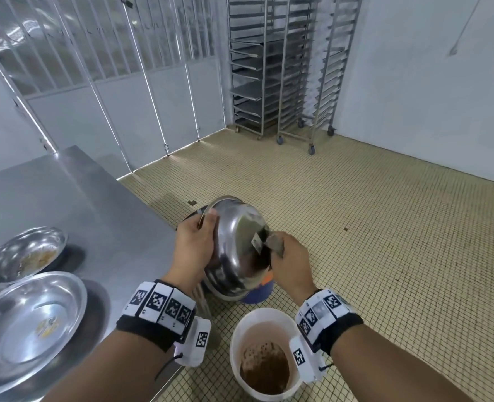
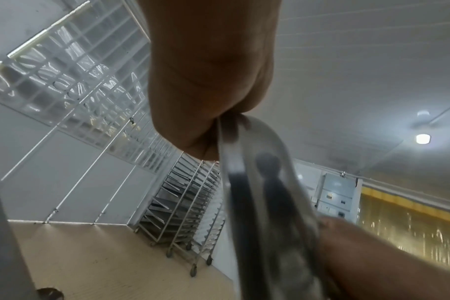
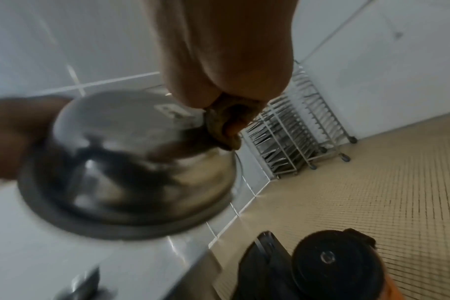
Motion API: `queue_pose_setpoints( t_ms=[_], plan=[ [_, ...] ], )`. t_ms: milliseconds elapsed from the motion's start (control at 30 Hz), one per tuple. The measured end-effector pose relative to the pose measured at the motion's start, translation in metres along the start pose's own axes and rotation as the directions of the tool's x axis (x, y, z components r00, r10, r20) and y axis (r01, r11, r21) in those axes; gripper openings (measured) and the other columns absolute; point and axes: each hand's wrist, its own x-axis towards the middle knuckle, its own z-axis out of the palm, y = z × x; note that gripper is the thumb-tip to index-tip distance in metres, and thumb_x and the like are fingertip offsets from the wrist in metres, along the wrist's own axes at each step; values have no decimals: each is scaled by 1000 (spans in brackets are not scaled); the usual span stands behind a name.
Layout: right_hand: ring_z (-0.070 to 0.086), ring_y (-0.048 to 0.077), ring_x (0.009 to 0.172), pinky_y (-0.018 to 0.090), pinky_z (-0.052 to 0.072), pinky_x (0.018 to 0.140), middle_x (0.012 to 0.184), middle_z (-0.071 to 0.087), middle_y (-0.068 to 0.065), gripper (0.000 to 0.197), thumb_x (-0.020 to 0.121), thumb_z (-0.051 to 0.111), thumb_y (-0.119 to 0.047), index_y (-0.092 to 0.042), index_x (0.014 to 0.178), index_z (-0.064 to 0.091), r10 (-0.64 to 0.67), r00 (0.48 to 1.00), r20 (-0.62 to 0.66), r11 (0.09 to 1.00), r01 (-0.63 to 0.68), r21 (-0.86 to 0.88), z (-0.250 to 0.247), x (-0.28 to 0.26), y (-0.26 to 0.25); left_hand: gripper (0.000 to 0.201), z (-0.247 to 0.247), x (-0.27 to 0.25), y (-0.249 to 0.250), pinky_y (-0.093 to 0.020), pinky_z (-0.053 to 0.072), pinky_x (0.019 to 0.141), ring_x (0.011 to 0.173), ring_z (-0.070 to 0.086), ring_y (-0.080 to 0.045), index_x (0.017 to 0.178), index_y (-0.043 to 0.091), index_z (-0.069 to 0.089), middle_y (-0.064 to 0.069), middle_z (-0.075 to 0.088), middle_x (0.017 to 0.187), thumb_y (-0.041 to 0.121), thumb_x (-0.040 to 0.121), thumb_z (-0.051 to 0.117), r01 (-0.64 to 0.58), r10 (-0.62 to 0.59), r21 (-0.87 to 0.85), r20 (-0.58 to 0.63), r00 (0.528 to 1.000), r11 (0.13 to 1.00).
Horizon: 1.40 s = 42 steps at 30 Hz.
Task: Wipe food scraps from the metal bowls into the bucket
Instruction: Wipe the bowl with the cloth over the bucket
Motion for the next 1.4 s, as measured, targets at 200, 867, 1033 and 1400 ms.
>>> queue_pose_setpoints(
  t_ms=[200, 867, 1033, 1400],
  plan=[
    [62, -7, 78, 10, 48, 68, 84, 64, -20, 10, 98, 61, -26, -25, 89, 66, -53, 988, -142, 969, 85, 232, -18, 18, -48, 59, 2, -8, -18, -42, 46, 57, 57, 56, -26, 82, -8, 58, -15, 61, 65, 49, 99, 62, 39, -39, 5, 65, 997, 999],
    [65, 9, 76, 31, 56, 70, 80, 67, -3, 59, 88, 46, -72, -18, 81, 66, -173, 945, 278, 966, 108, 237, -22, 16, -61, 59, -9, -13, -16, -33, 49, 54, 60, 60, -27, 92, -15, 60, -27, 64, 73, 42, 103, 60, 67, -69, 19, 86, 994, 998],
    [58, 13, 79, 33, 50, 70, 99, 59, -4, 53, 91, 49, -73, -22, 102, 53, -238, 969, 70, 944, 248, -217, -12, 27, -47, 51, -3, -15, -9, -35, 51, 57, 60, 64, -26, 91, -11, 63, -16, 69, 70, 39, 103, 62, 98, -89, -62, 133, 987, 993],
    [52, 10, 85, 26, 52, 69, 100, 57, -3, 49, 99, 41, -65, -19, 101, 60, -296, 954, -57, 912, 264, -314, 14, 5, -21, 43, -4, -9, -12, -34, 55, 56, 59, 65, -28, 92, -4, 66, -15, 69, 69, 37, 104, 59, 149, -137, -132, 94, 986, 980]
  ],
)
